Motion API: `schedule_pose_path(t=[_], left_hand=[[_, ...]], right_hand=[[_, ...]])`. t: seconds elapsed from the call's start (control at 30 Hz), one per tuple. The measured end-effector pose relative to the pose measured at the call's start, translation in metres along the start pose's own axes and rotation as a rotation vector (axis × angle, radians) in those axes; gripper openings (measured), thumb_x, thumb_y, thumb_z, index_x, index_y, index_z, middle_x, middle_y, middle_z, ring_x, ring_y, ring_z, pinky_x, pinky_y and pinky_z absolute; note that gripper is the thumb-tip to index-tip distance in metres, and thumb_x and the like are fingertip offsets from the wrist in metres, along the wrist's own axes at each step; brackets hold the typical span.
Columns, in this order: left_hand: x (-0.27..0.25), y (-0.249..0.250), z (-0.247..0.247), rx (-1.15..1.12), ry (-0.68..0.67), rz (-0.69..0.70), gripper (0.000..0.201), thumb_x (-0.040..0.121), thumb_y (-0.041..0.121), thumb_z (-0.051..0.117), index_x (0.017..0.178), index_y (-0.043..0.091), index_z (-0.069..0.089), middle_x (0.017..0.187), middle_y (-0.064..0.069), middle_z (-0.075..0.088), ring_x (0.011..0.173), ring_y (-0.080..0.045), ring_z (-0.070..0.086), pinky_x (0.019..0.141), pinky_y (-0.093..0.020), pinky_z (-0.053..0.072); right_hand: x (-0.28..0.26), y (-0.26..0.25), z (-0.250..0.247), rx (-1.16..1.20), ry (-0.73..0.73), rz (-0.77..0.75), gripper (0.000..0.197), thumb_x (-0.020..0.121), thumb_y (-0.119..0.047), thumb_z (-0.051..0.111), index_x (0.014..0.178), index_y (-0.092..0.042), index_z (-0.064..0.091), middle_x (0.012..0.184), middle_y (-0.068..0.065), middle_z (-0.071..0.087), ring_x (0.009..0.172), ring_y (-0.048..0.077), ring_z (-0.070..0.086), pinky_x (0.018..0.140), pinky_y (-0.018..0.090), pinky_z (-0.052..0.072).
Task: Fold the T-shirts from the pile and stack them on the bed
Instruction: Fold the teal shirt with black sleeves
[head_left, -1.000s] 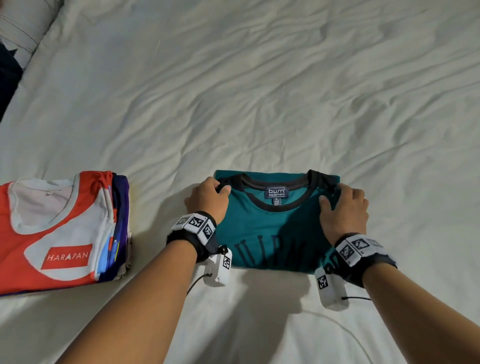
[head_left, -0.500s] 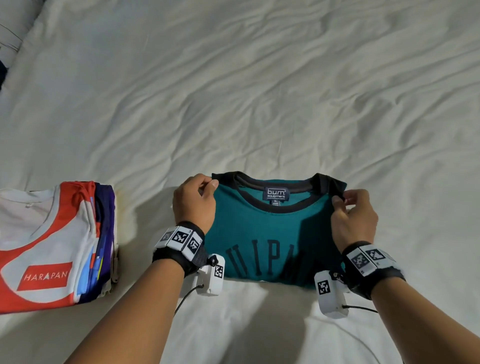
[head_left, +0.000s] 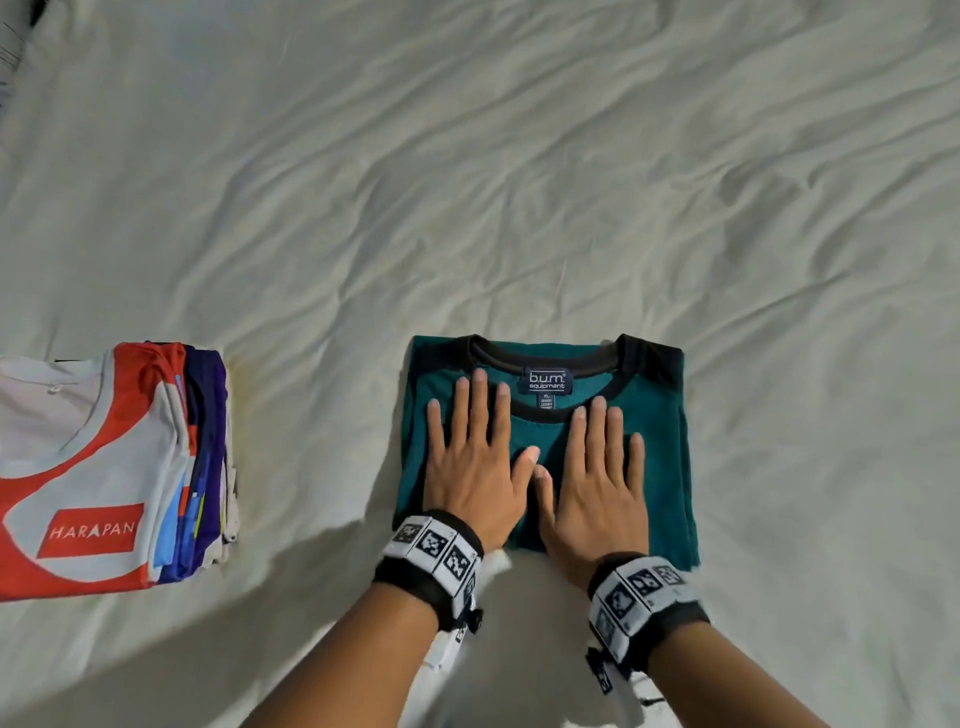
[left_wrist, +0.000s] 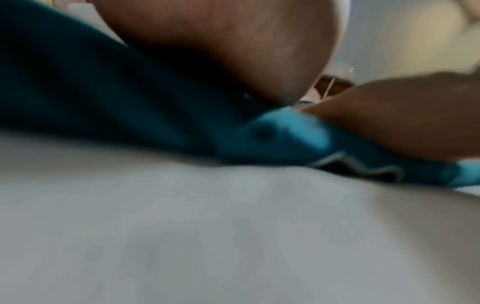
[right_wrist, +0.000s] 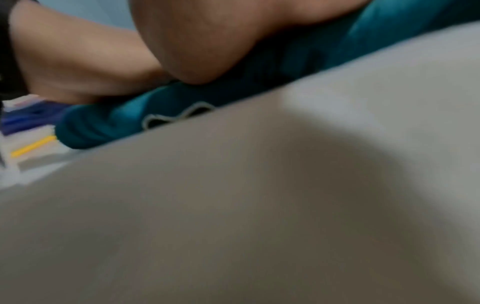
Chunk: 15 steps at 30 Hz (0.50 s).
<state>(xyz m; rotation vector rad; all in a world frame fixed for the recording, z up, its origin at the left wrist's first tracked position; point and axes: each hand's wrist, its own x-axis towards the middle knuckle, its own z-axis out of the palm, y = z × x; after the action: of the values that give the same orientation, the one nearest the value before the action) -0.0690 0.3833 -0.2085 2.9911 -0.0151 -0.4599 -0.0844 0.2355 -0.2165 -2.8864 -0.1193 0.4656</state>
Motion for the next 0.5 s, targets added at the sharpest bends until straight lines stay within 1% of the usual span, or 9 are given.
schedule_pose_path(t=[0.07, 0.13, 0.23, 0.33, 0.4, 0.47, 0.5], left_hand=[[0.007, -0.011, 0.013, 0.005, -0.017, 0.017, 0.081, 0.102, 0.065, 0.015, 0.163, 0.015, -0.005, 0.169, -0.011, -0.014, 0.157, -0.028, -0.009, 0.125, -0.058, 0.0], [0.012, -0.021, 0.017, 0.012, -0.002, 0.035, 0.082, 0.101, 0.067, 0.013, 0.163, 0.017, -0.008, 0.17, -0.008, -0.015, 0.157, -0.025, -0.011, 0.125, -0.056, -0.002], [0.017, -0.034, 0.015, 0.024, 0.028, -0.002, 0.08, 0.101, 0.068, 0.011, 0.163, 0.02, -0.007, 0.17, -0.006, -0.013, 0.157, -0.024, -0.01, 0.125, -0.058, -0.002], [0.024, -0.052, 0.011, 0.06, 0.033, -0.074, 0.077, 0.102, 0.065, 0.009, 0.163, 0.021, -0.005, 0.171, -0.006, -0.01, 0.158, -0.025, -0.006, 0.123, -0.062, 0.002], [0.026, -0.062, 0.006, 0.076, 0.032, -0.151, 0.078, 0.103, 0.063, 0.011, 0.163, 0.017, -0.003, 0.171, -0.009, -0.008, 0.158, -0.03, -0.004, 0.123, -0.062, 0.004], [0.023, -0.059, 0.0, 0.042, 0.042, -0.25, 0.078, 0.103, 0.06, 0.012, 0.162, 0.012, -0.009, 0.169, -0.012, -0.016, 0.157, -0.032, -0.012, 0.122, -0.064, 0.001], [0.018, -0.053, -0.002, 0.014, 0.065, -0.261, 0.078, 0.103, 0.058, 0.013, 0.161, 0.011, -0.011, 0.168, -0.014, -0.018, 0.156, -0.033, -0.015, 0.122, -0.065, -0.002]], right_hand=[[0.005, 0.011, 0.004, -0.025, -0.016, -0.001, 0.078, 0.102, -0.059, 0.017, 0.162, -0.011, 0.004, 0.17, 0.008, -0.008, 0.156, 0.024, -0.013, 0.126, 0.051, 0.0], [0.007, 0.026, 0.002, -0.041, -0.01, -0.008, 0.078, 0.102, -0.063, 0.014, 0.162, -0.018, -0.005, 0.169, 0.003, -0.014, 0.155, 0.022, -0.017, 0.126, 0.05, -0.002], [0.007, 0.045, -0.004, -0.044, -0.021, 0.003, 0.077, 0.101, -0.064, 0.012, 0.162, -0.022, -0.008, 0.169, 0.001, -0.017, 0.155, 0.02, -0.018, 0.127, 0.048, -0.001], [0.008, 0.059, -0.007, -0.051, -0.04, 0.033, 0.077, 0.101, -0.065, 0.009, 0.162, -0.021, -0.009, 0.168, 0.001, -0.019, 0.154, 0.017, -0.019, 0.126, 0.047, -0.003], [0.008, 0.064, -0.009, -0.04, -0.056, 0.047, 0.078, 0.101, -0.065, 0.004, 0.161, -0.018, -0.012, 0.167, 0.0, -0.023, 0.153, 0.015, -0.022, 0.126, 0.046, -0.006], [0.006, 0.064, -0.013, -0.021, -0.064, 0.092, 0.079, 0.101, -0.063, 0.001, 0.16, -0.014, -0.015, 0.165, 0.002, -0.028, 0.152, 0.016, -0.027, 0.126, 0.045, -0.008], [0.003, 0.061, -0.015, -0.007, -0.059, 0.114, 0.079, 0.101, -0.062, 0.001, 0.16, -0.012, -0.015, 0.165, 0.004, -0.029, 0.151, 0.018, -0.028, 0.126, 0.045, -0.009]])
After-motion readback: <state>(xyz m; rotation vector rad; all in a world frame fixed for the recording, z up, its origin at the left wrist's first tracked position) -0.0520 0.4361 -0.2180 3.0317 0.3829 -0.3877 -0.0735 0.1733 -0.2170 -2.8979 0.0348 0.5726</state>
